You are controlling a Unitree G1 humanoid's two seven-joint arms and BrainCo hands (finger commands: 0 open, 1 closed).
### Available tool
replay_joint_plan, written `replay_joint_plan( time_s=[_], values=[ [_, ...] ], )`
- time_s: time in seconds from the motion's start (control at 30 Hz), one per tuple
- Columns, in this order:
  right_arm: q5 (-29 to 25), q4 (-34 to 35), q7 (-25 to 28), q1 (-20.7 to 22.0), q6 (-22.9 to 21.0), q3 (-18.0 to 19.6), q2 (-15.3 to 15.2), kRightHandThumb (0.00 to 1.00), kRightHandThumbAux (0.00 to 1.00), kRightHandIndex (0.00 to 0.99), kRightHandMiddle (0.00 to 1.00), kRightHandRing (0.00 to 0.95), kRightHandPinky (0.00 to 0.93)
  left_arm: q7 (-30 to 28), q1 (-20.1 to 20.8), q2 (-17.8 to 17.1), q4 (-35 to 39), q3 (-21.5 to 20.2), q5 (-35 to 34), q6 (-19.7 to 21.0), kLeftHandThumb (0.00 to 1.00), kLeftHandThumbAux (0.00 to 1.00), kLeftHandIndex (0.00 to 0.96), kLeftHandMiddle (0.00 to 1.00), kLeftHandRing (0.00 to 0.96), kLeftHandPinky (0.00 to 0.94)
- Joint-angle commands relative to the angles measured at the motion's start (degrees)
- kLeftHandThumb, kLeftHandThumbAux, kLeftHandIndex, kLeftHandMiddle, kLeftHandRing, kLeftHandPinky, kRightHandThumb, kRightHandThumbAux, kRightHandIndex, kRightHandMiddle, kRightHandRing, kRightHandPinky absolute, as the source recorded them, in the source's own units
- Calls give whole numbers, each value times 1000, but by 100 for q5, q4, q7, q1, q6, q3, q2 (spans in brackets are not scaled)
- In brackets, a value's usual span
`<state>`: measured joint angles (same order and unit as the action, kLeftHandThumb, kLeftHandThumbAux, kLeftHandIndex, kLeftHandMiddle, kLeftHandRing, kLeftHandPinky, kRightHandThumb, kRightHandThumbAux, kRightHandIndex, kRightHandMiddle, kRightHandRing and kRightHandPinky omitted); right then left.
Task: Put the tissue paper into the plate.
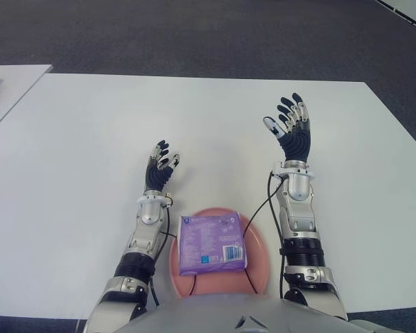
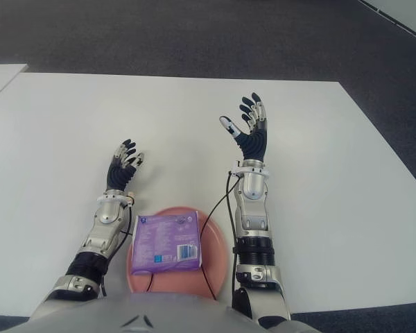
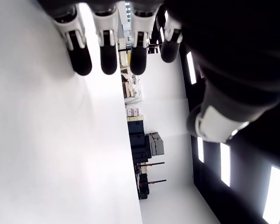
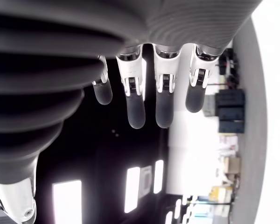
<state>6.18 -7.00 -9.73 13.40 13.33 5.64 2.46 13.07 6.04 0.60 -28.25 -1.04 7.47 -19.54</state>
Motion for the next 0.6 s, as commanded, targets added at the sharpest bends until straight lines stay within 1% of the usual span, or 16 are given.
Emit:
replay_joint_plan(
  time_s=[0.03, 0.17, 0.33, 0.5, 0.6],
  values=[
    [-75, -240, -94, -131, 139, 29, 23, 224, 671, 89, 194, 190, 182, -87, -54, -36, 23, -5, -33, 163, 279, 650, 124, 147, 139, 155],
    [8, -381, -178, -186, 191, 17, -9, 228, 683, 88, 189, 187, 179, -110, -44, -38, 85, -24, -64, 206, 278, 648, 124, 141, 132, 147],
    [134, -541, -308, -271, 200, -8, -57, 208, 691, 82, 179, 181, 174, -126, -26, -48, 136, -40, -89, 266, 283, 651, 127, 139, 129, 149],
    [171, -722, -367, -415, 282, -45, -102, 187, 697, 75, 165, 166, 150, -141, 1, -67, 184, -49, -112, 324, 286, 654, 128, 134, 124, 147],
    [153, -865, -382, -470, 289, -68, -87, 196, 711, 72, 155, 155, 142, -120, 11, -74, 228, -41, -90, 357, 287, 661, 127, 134, 124, 147]
  ],
)
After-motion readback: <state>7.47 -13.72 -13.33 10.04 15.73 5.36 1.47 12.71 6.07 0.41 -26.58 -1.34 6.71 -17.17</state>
